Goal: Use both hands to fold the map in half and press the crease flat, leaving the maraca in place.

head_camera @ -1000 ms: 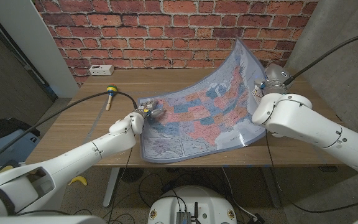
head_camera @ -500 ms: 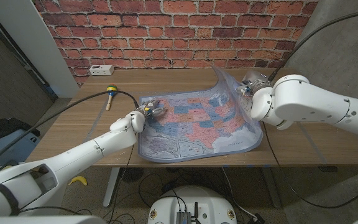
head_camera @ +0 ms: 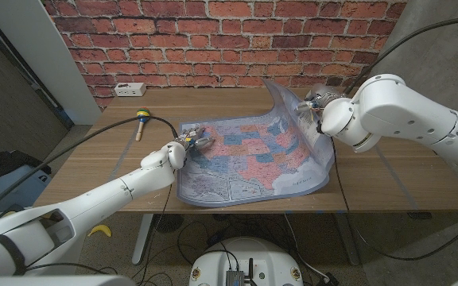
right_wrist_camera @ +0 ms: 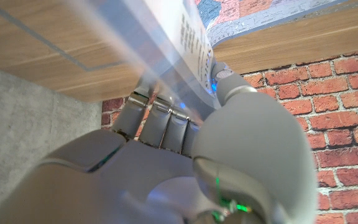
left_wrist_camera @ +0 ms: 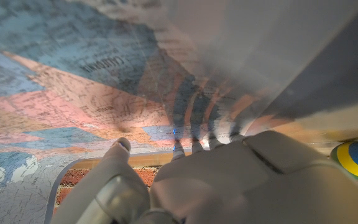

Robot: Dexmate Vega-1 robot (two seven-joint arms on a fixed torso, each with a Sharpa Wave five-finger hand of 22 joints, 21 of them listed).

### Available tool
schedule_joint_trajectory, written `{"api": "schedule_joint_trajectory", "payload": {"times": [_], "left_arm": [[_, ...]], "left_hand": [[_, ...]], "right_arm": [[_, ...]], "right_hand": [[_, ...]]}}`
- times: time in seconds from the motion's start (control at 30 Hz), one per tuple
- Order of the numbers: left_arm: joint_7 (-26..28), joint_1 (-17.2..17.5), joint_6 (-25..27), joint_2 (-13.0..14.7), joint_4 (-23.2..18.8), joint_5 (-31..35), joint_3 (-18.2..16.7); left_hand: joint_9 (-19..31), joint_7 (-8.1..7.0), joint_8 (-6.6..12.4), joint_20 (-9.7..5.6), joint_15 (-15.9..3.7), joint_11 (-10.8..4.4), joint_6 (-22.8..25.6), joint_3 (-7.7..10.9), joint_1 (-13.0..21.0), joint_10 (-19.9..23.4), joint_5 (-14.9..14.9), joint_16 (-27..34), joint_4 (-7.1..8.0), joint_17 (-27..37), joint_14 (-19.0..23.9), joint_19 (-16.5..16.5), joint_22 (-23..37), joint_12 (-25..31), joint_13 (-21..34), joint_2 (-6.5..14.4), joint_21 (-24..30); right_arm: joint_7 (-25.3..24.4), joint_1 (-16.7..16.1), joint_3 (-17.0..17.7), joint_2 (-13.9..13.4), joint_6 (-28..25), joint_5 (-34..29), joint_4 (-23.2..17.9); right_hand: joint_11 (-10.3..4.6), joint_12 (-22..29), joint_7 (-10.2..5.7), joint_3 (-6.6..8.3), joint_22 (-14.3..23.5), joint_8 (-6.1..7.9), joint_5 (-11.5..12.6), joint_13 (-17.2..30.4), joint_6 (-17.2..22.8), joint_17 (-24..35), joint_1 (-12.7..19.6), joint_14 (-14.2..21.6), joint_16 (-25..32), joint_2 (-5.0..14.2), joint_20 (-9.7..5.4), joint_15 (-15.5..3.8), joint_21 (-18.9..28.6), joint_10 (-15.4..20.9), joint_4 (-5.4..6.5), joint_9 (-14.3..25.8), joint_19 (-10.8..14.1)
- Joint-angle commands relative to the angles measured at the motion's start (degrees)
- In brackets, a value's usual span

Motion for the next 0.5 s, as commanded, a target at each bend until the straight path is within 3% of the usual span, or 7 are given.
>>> {"api": "schedule_joint_trajectory", "payload": {"times": [0.03,0.27,0.5], "left_arm": [[0.12,-0.13,-0.8,0.08,0.51,-0.42,0.06],[0.01,-0.38,-0.97,0.15,0.46,-0.11,0.14],[0.13,-0.13,-0.62,0.41,-0.09,-0.02,-0.14]], "left_hand": [[0.29,0.56,0.18,-0.24,-0.19,0.09,-1.87,0.11,0.36,-4.18,0.17,0.25,-0.16,0.2,-4.19,0.3,7.1,0.21,0.16,-0.27,0.41],[0.29,0.5,0.2,-0.26,-0.13,0.08,-1.88,0.03,0.36,-4.2,0.19,0.26,-0.19,0.21,-4.21,0.23,7.12,0.23,0.16,-0.23,0.41],[0.29,0.51,0.19,-0.28,-0.16,0.13,-1.93,-0.03,0.34,-4.23,0.21,0.25,-0.19,0.22,-4.3,0.16,7.13,0.23,0.17,-0.19,0.4]], "right_arm": [[23.28,-9.95,9.04,-1.88,16.32,-8.12,3.55],[42.58,-18.49,12.64,-1.48,37.21,-13.8,11.34],[54.71,-21.85,13.68,3.64,48.27,-15.7,19.59]], "right_hand": [[0.39,-0.3,1.14,0.67,0.31,0.66,0.31,-0.18,0.45,0.43,0.36,0.02,0.0,0.56,0.01,0.38,0.74,-0.17,0.03,7.05,0.82],[0.54,-0.43,1.4,1.13,0.33,0.4,0.49,-0.22,-0.05,1.0,0.55,0.12,0.1,0.68,0.12,0.99,1.47,-0.48,-0.17,7.05,1.75],[0.82,-0.47,1.68,1.4,0.34,0.43,0.61,-0.31,-0.32,1.59,0.68,0.12,0.24,0.72,0.22,1.29,1.89,-0.51,-0.27,7.37,1.93]]}}
